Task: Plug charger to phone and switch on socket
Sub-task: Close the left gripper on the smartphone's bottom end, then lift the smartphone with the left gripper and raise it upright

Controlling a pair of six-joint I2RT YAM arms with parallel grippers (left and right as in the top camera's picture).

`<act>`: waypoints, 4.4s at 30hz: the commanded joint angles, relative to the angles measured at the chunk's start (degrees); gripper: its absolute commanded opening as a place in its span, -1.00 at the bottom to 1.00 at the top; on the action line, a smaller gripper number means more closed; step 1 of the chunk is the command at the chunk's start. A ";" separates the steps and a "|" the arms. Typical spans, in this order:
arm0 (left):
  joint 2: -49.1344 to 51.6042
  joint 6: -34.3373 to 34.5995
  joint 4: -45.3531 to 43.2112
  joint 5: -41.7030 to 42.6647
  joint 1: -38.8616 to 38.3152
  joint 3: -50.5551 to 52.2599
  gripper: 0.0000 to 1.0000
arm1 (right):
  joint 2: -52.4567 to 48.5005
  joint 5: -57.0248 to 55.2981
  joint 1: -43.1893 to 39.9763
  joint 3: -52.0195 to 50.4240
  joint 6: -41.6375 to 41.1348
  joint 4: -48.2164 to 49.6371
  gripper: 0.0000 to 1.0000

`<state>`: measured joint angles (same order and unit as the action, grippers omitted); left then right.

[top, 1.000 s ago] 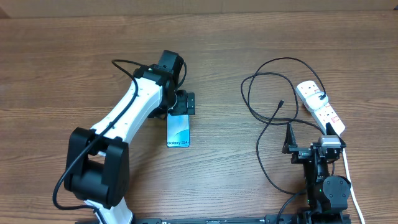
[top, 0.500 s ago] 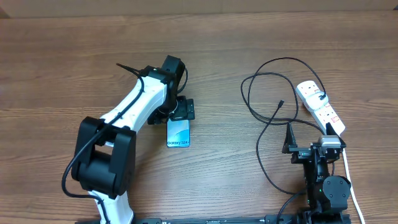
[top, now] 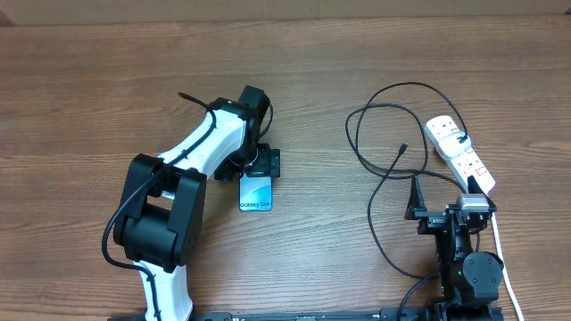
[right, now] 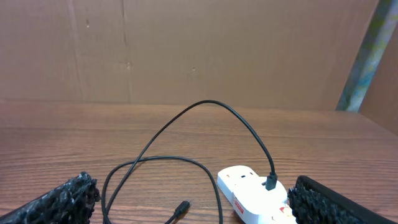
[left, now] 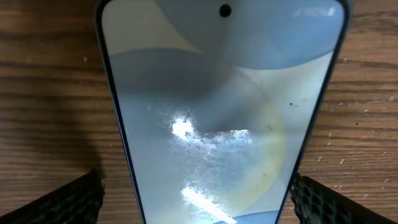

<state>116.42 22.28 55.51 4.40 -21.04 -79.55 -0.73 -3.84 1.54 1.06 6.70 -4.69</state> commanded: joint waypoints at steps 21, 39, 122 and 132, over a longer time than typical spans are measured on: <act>1.07 2.23 -0.39 -0.46 -4.24 -0.02 1.00 | 0.50 -0.04 0.26 -0.61 0.24 0.26 1.00; 1.25 5.99 -2.25 -4.44 -4.13 1.84 0.99 | 0.50 -0.04 0.26 -0.61 0.24 0.26 1.00; 1.31 -2.97 1.01 43.47 6.62 -11.74 0.21 | 0.50 -0.04 0.26 -0.61 0.24 0.26 1.00; 1.31 -2.99 -3.48 62.29 9.05 -11.74 0.21 | 0.50 -0.04 0.26 -0.61 0.24 0.26 1.00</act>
<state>117.69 20.71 53.04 54.13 -12.47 -89.65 -0.73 -3.81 1.54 1.06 6.68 -4.67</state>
